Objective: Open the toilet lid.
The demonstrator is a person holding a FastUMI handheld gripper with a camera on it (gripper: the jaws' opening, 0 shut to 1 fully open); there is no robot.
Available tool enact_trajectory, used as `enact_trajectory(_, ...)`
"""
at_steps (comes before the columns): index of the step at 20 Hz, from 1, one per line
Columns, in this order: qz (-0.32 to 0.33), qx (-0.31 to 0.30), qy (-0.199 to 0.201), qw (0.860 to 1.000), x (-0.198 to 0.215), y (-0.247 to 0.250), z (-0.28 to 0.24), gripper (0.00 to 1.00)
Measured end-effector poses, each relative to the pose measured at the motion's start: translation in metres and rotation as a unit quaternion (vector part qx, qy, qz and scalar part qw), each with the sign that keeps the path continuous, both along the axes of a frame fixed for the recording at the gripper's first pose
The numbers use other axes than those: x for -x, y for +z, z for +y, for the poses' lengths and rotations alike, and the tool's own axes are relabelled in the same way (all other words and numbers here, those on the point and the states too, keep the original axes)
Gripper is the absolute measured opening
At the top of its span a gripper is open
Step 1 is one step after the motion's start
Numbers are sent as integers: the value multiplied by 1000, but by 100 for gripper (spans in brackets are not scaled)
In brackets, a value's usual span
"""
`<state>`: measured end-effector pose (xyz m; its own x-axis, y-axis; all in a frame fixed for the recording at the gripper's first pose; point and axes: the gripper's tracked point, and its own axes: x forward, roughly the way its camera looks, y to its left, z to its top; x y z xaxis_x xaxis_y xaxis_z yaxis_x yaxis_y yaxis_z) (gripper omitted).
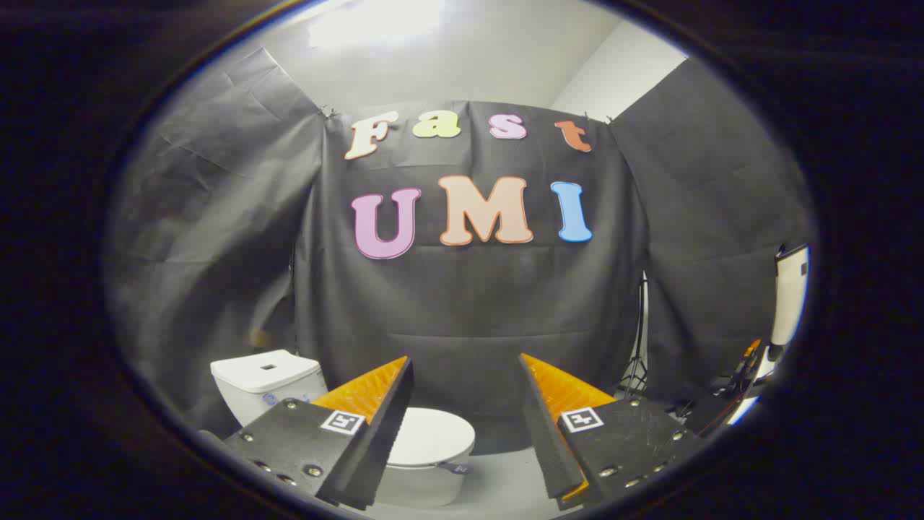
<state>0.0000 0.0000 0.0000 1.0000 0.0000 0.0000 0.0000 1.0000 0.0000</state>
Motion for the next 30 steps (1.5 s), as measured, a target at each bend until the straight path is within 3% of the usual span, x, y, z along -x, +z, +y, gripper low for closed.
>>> enact_trajectory(15, 37, 2, 3, 999, -9, -18, 3, 84)
enact_trajectory(30, 25, -8, -11, 1000, -7, -12, -3, 84)
